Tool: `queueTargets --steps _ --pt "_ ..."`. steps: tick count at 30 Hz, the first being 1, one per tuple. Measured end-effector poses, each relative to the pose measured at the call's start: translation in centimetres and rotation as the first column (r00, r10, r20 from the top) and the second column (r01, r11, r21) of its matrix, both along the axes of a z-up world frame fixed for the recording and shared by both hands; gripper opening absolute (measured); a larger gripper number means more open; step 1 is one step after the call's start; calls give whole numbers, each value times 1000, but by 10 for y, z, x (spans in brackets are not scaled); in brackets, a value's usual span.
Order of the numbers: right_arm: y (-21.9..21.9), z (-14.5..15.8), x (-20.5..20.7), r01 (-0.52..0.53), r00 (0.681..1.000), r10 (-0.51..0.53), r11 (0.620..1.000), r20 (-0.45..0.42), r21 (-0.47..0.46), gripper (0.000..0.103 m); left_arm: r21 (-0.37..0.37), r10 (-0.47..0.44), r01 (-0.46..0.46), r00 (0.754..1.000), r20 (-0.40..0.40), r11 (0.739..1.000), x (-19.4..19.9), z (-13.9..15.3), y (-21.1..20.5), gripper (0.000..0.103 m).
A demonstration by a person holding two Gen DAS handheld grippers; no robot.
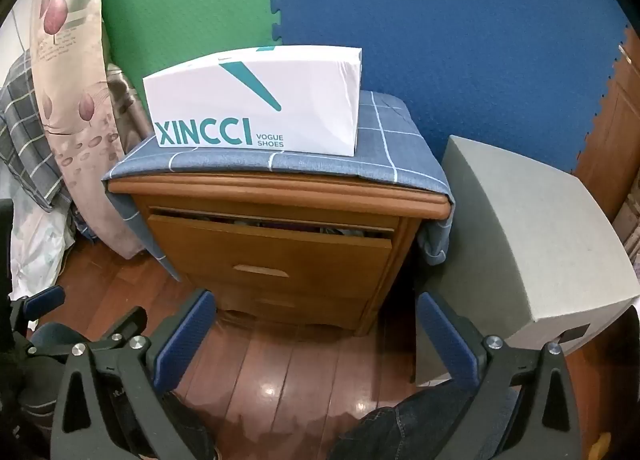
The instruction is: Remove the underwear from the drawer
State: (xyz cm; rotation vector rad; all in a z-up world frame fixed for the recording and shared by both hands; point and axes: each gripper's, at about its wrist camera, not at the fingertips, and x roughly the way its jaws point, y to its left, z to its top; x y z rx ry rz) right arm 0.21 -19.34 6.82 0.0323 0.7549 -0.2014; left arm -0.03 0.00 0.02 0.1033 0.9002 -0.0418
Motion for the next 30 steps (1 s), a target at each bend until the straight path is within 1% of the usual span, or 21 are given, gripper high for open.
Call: queueTargets --steps 2,3,9,10,21,30 --pt "0 0 0 -2 1000 2 1000 1 2 103 -4 5 -5 1000 3 1000 -1 0 1 103" --pt "0 0 0 -1 1000 1 1000 2 0 103 4 -3 3 1000 -8 1000 0 0 0 103" --pt "1 1 -1 -5 1000 5 1000 3 0 103 10 0 0 1000 2 1000 2 1 0 103" --pt "1 5 0 -6 1000 6 1000 0 1 103 11 -1 1 1000 2 1000 -1 2 -1 103" --pt "4 2 -2 -10 1000 10 1000 0 4 103 4 0 0 1000 -1 1000 -2 4 0 103" --pt "4 2 -2 -14 1000 14 1000 3 3 103 14 3 -3 1000 1 1000 0 5 -2 103"
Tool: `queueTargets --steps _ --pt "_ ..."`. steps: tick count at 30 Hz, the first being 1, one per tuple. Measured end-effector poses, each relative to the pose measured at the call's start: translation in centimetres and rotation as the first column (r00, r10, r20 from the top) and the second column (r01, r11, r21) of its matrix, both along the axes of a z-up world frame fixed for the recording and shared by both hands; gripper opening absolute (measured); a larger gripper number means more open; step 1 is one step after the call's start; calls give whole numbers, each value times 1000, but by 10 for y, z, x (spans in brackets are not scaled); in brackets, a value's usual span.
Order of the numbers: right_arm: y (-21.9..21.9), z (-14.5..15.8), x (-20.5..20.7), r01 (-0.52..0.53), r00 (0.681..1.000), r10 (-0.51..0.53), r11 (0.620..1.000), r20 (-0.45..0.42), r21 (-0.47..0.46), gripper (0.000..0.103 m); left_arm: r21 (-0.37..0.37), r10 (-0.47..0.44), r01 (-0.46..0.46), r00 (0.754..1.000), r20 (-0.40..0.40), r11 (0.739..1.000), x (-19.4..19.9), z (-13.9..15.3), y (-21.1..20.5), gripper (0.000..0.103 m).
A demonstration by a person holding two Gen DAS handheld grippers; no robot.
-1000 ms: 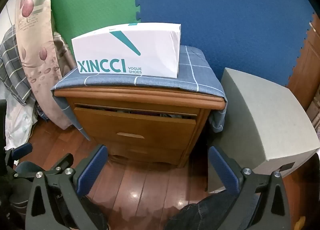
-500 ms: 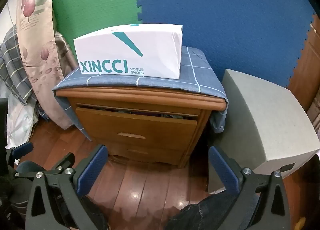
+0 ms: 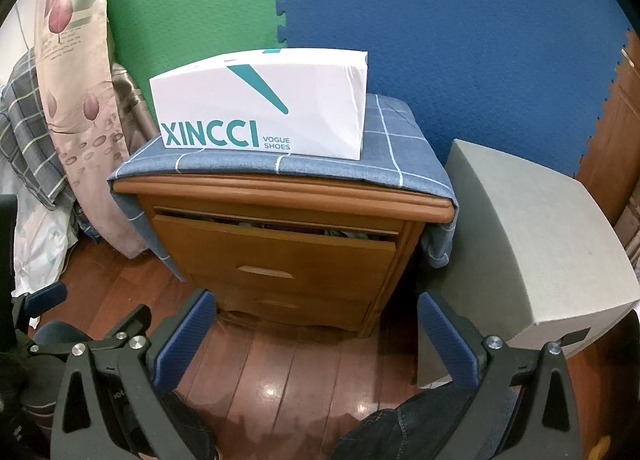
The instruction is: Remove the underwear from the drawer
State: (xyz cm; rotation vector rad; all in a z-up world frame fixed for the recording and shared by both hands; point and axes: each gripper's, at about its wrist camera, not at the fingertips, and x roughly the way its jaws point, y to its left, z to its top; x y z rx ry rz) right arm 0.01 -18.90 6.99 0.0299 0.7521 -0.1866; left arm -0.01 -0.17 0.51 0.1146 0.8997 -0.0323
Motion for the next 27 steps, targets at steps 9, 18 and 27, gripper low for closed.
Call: queueTargets --steps 9,18,27 --pt "0 0 1 -3 1000 3 1000 0 -1 103 -3 -2 2 1000 -4 1000 1 1 1 103" --pt "2 4 1 -5 1000 5 1000 4 -4 103 -1 0 0 1000 2 1000 1 1 0 103" --pt "3 4 1 -5 1000 5 1000 5 -6 103 1 0 0 1000 -2 1000 2 2 0 103"
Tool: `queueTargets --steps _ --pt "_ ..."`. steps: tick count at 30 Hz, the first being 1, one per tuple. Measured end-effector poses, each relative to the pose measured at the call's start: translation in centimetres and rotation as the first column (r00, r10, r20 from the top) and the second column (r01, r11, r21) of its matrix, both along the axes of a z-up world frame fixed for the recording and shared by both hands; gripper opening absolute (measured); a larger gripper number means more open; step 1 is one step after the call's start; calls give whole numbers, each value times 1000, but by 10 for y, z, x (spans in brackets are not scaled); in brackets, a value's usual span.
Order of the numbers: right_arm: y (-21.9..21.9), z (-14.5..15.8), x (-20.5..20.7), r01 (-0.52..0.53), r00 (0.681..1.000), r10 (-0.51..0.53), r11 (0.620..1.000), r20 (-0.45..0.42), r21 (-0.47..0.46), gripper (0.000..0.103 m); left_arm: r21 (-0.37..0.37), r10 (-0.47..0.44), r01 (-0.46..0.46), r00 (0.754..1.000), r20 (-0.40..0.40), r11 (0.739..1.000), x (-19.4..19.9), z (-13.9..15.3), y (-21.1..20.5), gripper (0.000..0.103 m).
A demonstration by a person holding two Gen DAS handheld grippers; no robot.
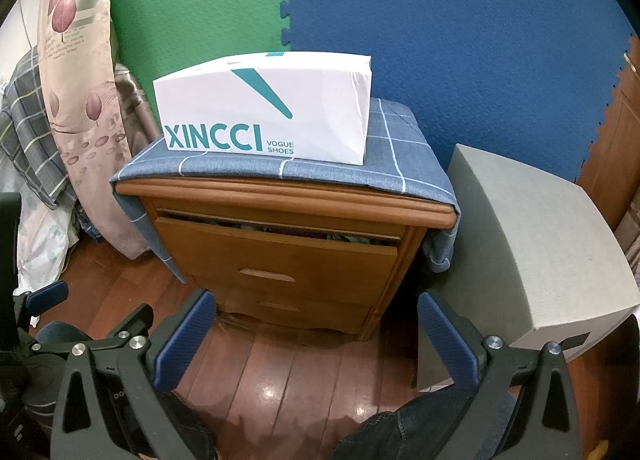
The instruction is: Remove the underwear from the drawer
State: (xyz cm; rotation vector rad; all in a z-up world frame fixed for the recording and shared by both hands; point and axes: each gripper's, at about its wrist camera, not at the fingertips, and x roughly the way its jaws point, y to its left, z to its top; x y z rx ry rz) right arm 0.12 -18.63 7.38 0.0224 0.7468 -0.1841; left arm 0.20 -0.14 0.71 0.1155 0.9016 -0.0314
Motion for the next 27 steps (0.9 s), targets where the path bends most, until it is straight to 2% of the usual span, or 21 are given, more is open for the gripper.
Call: queueTargets --steps 27 --pt "-1 1 -1 -1 1000 0 1000 6 2 103 1 4 -4 1000 7 1000 2 4 0 103"
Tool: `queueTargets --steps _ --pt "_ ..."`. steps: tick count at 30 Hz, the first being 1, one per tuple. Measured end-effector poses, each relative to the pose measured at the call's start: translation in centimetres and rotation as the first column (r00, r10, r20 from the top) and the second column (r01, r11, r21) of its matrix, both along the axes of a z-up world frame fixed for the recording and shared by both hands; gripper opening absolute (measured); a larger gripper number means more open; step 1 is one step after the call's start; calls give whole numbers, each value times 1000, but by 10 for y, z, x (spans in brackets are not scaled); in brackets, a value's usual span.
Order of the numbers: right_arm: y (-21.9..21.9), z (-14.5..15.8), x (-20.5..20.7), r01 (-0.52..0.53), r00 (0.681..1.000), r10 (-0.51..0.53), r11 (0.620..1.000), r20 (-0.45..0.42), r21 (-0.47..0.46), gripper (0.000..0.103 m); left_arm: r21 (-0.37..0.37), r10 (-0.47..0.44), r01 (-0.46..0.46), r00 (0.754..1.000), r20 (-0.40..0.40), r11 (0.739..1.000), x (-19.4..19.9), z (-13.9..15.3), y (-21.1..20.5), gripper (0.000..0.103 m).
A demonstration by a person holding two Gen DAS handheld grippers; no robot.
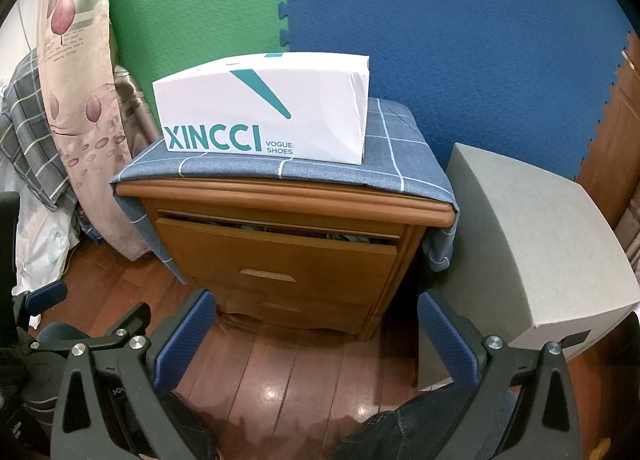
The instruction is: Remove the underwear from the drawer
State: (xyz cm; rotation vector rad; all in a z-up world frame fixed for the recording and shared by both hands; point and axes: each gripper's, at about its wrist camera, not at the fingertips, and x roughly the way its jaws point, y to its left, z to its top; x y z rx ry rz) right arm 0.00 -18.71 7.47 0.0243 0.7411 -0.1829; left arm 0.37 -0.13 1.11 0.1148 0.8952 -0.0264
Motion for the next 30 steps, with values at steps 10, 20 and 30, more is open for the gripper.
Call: queueTargets --steps 10,20,30 --pt "0 -1 -2 2 1000 -2 1000 2 2 103 1 -1 1 1000 1 1000 0 0 0 103" --pt "-1 -1 -2 3 1000 -3 1000 3 4 103 -3 1 -1 1000 -1 1000 0 0 1 103" --pt "-52 40 2 41 994 -43 999 96 23 103 -253 46 -68 995 -91 965 11 -17 23 103"
